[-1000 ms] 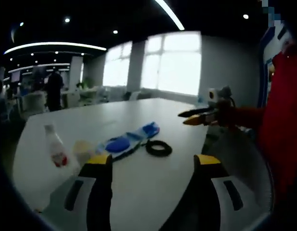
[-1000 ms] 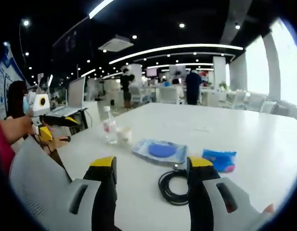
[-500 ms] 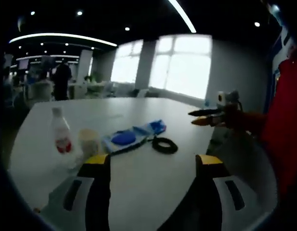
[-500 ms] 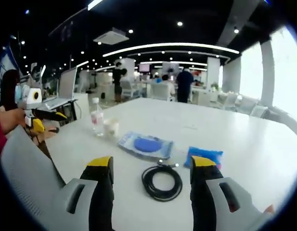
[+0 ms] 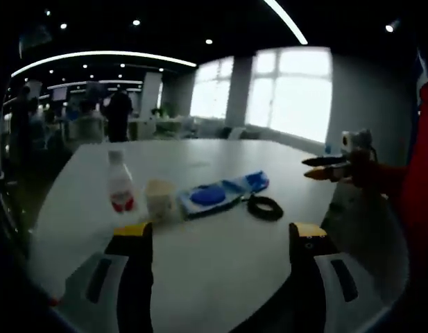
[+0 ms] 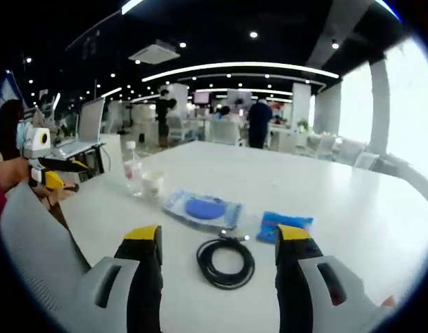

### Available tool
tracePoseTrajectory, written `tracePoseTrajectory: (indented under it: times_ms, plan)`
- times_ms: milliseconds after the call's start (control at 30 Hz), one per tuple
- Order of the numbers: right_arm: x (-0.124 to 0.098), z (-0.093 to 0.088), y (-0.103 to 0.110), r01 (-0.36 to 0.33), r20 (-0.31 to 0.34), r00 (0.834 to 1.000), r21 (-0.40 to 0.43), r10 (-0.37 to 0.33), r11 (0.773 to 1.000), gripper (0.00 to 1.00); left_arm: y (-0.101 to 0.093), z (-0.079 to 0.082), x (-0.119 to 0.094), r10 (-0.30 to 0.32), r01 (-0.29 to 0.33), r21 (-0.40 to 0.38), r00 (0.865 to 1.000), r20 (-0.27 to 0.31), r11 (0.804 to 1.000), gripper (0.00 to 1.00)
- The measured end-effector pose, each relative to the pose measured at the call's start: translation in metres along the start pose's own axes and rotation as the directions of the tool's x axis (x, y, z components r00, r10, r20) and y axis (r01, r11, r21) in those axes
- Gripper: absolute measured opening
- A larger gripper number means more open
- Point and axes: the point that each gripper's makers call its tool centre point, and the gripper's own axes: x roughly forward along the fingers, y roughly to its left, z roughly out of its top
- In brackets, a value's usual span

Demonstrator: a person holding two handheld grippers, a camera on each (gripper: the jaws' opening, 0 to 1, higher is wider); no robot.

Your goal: Arrange the tabletop items into an orderly group along one side of the table until the central work area is clear of visible clutter.

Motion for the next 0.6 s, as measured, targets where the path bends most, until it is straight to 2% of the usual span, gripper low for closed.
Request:
tracePoseTrajectory:
  times_ms: [33,167,267,367,600]
  plan:
    - [0.000,0.000,-0.001,0.001,-0.001,1.000,0.002,-0.001,1.000,0.66,0.008,-0.004,0.001,0.035,-0.035,-0.006,0.999,-0.026,0.999,0.77]
    - [0.000,-0.002,-0.001,-0.006,-0.002,1.000,0.016,0.007,1.000,0.66,0.007,-0.003,0.006,0.020,-0.021,-0.006,0.999,-0.025,1.000,0.76]
    - [-0.001,-0.003,0.003,-0.027,-0.002,1.000,0.021,0.028,0.999,0.66,0.005,-0.003,0.010,0.016,-0.014,0.041,0.999,-0.038,0.999,0.76]
    - [-0.002,-0.005,0.003,-0.021,-0.008,1.000,0.017,0.021,1.000,0.67,0.005,-0.003,0.014,0.016,-0.014,0.048,0.999,-0.049,0.999,0.76]
    - [-0.001,-0.010,0.002,-0.008,-0.029,1.000,0.007,0.008,1.000,0.67,0.007,0.001,0.014,0.044,-0.041,0.048,0.998,-0.044,0.998,0.76]
